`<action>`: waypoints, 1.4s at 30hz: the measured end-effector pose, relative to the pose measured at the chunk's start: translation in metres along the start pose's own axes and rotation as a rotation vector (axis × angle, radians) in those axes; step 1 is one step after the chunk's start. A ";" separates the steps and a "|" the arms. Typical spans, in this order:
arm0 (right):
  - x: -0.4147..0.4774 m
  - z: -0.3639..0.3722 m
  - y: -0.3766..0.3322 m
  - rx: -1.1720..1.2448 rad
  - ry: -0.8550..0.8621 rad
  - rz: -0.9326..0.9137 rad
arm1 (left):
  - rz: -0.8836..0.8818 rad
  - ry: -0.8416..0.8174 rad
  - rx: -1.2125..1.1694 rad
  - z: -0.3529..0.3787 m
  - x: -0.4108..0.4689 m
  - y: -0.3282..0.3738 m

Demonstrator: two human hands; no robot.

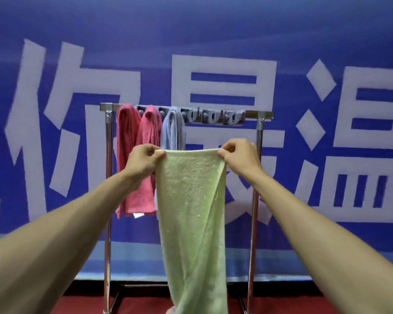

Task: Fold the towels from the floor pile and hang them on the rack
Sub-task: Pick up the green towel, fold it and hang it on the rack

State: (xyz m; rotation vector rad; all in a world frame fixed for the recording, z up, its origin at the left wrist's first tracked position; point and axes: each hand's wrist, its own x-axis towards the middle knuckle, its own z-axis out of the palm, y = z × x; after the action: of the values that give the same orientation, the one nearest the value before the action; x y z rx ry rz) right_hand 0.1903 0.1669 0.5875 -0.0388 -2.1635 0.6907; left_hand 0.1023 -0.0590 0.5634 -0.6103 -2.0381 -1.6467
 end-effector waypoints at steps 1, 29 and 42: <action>0.007 -0.007 -0.009 0.034 0.033 -0.008 | 0.038 0.036 0.003 -0.001 0.007 0.011; 0.016 -0.011 0.000 0.198 -0.204 0.028 | 0.233 0.084 0.263 -0.010 -0.001 0.033; -0.113 0.103 0.126 0.508 -0.698 0.570 | -0.322 -0.466 0.331 0.047 -0.082 -0.155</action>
State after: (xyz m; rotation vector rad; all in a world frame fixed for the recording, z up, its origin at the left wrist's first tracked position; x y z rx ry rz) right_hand 0.1610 0.1972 0.3939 -0.1700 -2.5662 1.7809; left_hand 0.0730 -0.0478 0.3843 -0.6105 -2.7991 -1.3626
